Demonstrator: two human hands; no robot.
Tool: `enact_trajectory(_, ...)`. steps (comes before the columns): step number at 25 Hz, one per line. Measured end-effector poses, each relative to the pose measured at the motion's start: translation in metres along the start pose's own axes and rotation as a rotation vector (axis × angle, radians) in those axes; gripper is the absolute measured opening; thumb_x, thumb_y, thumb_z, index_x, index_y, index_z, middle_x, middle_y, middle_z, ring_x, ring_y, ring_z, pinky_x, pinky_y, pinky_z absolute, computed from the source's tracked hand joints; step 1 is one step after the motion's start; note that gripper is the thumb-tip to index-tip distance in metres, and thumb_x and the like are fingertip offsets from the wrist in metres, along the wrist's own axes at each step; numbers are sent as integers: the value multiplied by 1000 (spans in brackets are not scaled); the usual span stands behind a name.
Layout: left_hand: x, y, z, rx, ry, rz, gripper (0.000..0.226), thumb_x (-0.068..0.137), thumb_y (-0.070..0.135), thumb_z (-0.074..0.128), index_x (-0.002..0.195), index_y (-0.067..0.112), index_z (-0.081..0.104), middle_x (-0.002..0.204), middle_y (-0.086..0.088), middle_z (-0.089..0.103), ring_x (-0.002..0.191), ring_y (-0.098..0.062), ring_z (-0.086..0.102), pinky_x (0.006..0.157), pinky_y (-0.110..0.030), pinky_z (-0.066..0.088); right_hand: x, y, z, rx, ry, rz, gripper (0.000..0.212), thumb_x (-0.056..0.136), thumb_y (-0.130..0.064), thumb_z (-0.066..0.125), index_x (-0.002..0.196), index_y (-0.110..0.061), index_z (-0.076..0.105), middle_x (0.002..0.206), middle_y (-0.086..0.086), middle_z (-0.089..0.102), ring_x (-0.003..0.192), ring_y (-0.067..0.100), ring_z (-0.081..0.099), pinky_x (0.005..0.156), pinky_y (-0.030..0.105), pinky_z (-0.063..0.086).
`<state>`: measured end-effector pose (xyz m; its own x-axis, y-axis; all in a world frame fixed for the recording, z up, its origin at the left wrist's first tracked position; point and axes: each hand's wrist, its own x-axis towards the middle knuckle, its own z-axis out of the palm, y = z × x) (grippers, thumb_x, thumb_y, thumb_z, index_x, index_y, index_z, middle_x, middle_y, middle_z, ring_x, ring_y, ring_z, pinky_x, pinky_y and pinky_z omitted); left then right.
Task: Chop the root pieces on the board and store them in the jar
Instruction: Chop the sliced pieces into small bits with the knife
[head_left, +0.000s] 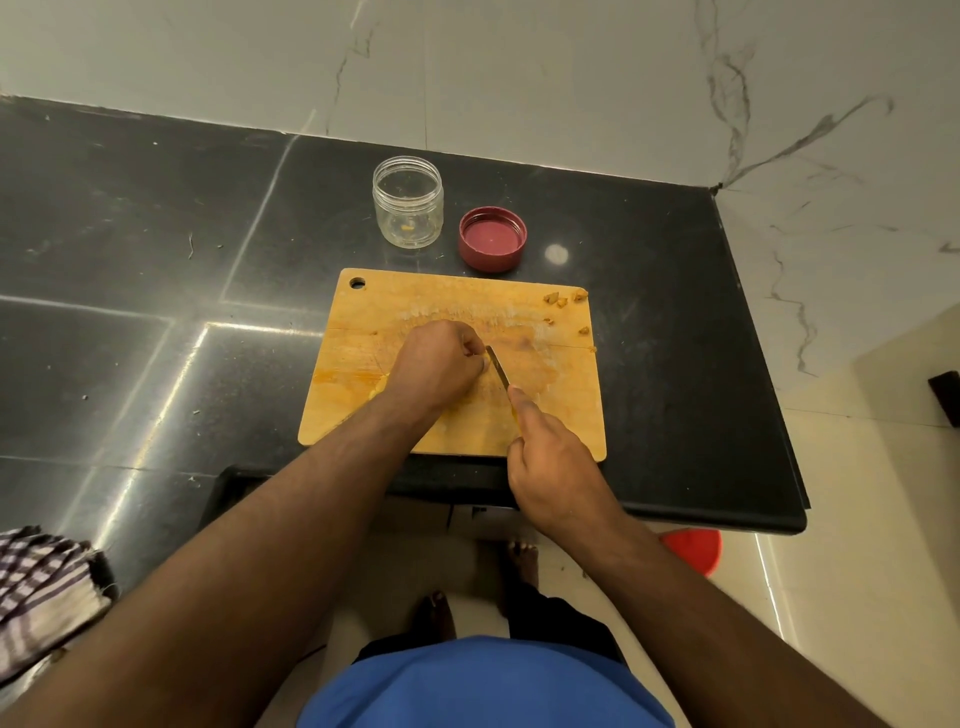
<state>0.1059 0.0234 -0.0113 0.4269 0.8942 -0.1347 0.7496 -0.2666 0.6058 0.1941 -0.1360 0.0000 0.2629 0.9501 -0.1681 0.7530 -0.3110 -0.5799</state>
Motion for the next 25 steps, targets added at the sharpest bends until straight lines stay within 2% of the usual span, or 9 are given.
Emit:
enact_trajectory(4, 0, 2, -1, 8, -2, 2, 17, 90, 21, 72, 105, 17, 77, 105, 2, 73, 92, -11, 61, 78, -24, 48, 3, -2, 0, -39, -35, 9, 56, 101, -20, 34, 155, -25, 17, 123, 6, 54, 102, 21, 54, 86, 36, 47)
enact_trajectory(8, 0, 5, -3, -1, -18, -36, 14, 91, 23, 72, 104, 17, 76, 102, 3, 71, 90, -10, 57, 74, -24, 45, -14, 0, 0, -12, -48, 36, 58, 101, -20, 36, 155, -28, 16, 109, -1, 53, 89, 14, 53, 74, 29, 44)
enact_trajectory(10, 1, 4, -3, 2, -29, -33, 15, 91, 23, 72, 105, 18, 76, 103, 2, 71, 90, -10, 57, 75, -24, 45, -25, 2, -2, -15, -34, 26, 57, 102, -21, 37, 155, -29, 17, 107, -3, 51, 87, 12, 52, 72, 25, 41)
enact_trajectory(13, 0, 3, -5, 11, -49, -21, 21, 92, 23, 72, 112, 17, 75, 110, 1, 71, 95, -11, 58, 80, -24, 47, -27, 4, -12, 58, 49, 16, 56, 102, -22, 37, 154, -30, 20, 108, -6, 50, 89, 7, 51, 74, 23, 43)
enact_trajectory(15, -1, 3, -5, 5, -58, -21, 25, 93, 21, 71, 117, 17, 73, 115, 1, 71, 101, -12, 60, 83, -22, 47, -24, 5, -18, 95, 54, 40, 55, 102, -22, 37, 154, -29, 23, 114, -3, 53, 93, 9, 53, 81, 28, 47)
enact_trajectory(20, -1, 1, -5, -13, -44, -34, 19, 91, 21, 74, 110, 20, 73, 105, 4, 69, 94, -10, 59, 74, -21, 45, -20, 0, -15, 75, 22, 18, 56, 102, -22, 36, 155, -28, 21, 119, -2, 52, 98, 10, 51, 85, 28, 46)
enact_trajectory(23, -1, 1, -4, -14, -45, -30, 17, 90, 21, 74, 107, 20, 73, 100, 5, 69, 92, -10, 60, 72, -20, 44, -17, 3, -10, 77, 4, 47, 55, 102, -21, 37, 154, -30, 24, 110, -3, 54, 86, 9, 53, 71, 23, 43)
enact_trajectory(25, -1, 0, -4, -21, -54, -39, 17, 91, 21, 73, 108, 21, 72, 101, 6, 68, 93, -10, 60, 73, -22, 47, -18, 8, -10, 272, 6, 175, 52, 101, -17, 39, 150, -35, 32, 96, -6, 56, 68, 15, 55, 56, 26, 44)
